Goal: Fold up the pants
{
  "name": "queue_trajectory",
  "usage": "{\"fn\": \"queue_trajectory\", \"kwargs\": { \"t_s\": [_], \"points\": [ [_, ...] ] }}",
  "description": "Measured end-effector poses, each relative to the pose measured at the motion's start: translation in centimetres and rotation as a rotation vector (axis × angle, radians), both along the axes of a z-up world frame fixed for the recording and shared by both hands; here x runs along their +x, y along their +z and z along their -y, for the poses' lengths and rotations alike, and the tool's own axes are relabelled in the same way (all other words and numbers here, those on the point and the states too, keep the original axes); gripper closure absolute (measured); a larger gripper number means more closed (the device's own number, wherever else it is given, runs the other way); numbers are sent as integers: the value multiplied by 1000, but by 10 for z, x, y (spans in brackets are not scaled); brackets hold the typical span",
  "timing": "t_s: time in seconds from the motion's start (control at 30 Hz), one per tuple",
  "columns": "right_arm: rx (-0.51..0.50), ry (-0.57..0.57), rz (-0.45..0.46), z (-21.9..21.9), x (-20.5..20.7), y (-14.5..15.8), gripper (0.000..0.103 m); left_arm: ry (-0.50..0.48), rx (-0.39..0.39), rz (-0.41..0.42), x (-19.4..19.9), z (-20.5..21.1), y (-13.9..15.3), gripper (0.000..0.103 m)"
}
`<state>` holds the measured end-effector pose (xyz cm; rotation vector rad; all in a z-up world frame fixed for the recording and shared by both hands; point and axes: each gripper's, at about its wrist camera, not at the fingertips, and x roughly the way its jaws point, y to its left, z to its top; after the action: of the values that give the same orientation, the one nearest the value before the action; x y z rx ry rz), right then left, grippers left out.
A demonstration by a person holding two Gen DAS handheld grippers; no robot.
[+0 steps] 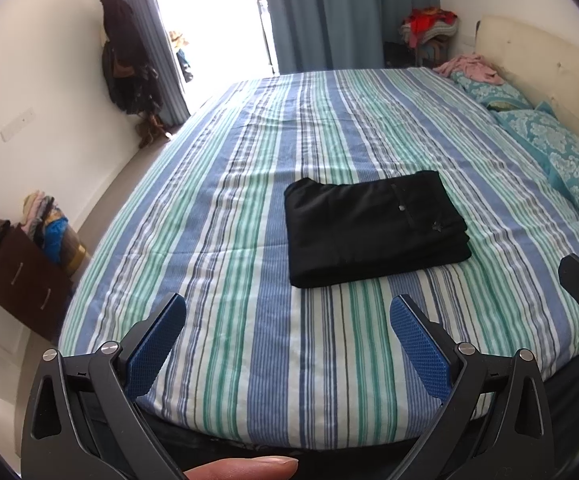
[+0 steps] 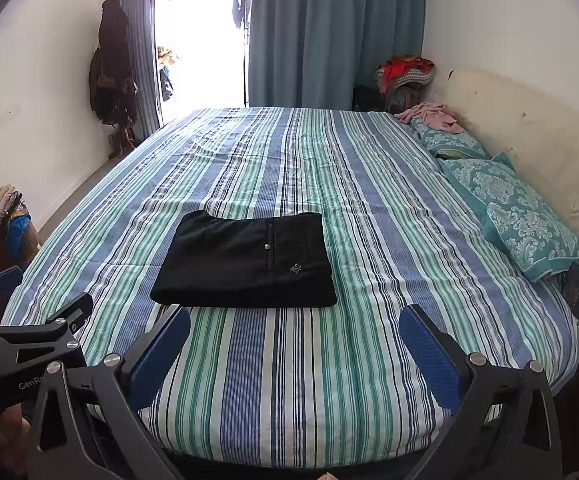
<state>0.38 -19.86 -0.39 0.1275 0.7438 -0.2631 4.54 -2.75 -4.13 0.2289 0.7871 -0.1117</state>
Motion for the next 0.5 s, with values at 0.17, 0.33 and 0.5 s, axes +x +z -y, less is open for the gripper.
{"fn": "queue_trajectory", "kwargs": {
  "t_s": [0.17,0.33,0.5],
  "points": [
    [2,0,-2,0,1,-1,0,0,-1,5,0,0,1,1],
    [4,1,-5,2,1,-3,0,2,-3,0,1,-1,1,1],
    [8,1,-8,3,1,-4,0,3,-2,1,1,-1,1,1]
  ]
}}
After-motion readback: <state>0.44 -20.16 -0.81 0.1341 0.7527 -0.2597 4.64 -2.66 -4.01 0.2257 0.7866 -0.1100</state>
